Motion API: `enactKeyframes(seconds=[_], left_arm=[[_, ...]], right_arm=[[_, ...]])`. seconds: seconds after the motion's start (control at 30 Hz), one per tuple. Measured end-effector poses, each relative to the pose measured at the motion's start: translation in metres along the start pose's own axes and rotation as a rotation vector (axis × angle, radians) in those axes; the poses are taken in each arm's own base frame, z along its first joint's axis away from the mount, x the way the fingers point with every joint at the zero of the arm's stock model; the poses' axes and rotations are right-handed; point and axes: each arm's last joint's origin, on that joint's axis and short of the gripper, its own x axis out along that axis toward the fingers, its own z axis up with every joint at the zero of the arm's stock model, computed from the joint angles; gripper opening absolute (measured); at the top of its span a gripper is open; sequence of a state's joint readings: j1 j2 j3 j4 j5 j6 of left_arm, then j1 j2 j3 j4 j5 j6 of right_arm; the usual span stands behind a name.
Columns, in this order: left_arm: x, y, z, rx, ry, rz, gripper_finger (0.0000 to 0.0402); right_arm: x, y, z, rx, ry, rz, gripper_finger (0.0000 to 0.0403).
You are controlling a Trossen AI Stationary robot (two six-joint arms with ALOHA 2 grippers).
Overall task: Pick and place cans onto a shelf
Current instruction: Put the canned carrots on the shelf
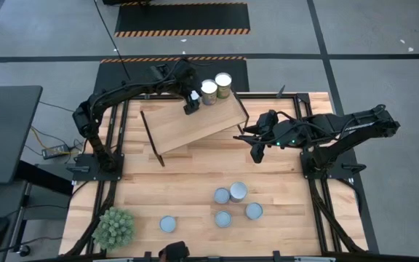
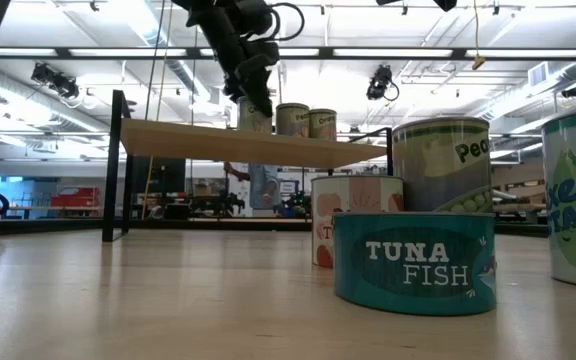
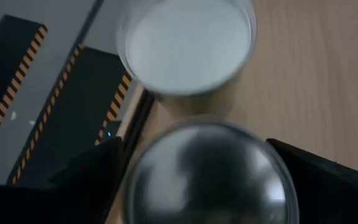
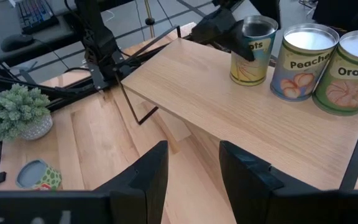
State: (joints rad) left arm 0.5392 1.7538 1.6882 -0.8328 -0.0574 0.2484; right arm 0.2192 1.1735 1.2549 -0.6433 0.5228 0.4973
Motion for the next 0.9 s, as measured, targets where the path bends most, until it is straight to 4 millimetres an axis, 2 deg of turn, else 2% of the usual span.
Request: enactKeyframes(seconds=[0.27, 0.57, 0.7, 0.9], left_arm=[[-0.016, 0.0, 0.015, -0.001, -0.076, 0.011, 0.0396], [-0.065, 0.005, 0.045, 0.012, -0.222, 0.05, 0.0396], [-0.08, 0.013, 0.041, 0.002, -0.166, 0.045, 0.0396], [-0.08, 0.015, 0.015, -0.019, 0.077, -0.059, 0.0396]], right_arm=[[0.0, 0.0, 0.0, 0.0, -0.001, 0.001, 0.0151], [0.0, 0.0, 0.0, 0.0, -0.004, 0.002, 0.0151], [0.0, 0.0, 0.0, 0.0, -0.003, 0.002, 0.0151], [0.0, 0.0, 0.0, 0.0, -0.004, 0.003, 0.0151]])
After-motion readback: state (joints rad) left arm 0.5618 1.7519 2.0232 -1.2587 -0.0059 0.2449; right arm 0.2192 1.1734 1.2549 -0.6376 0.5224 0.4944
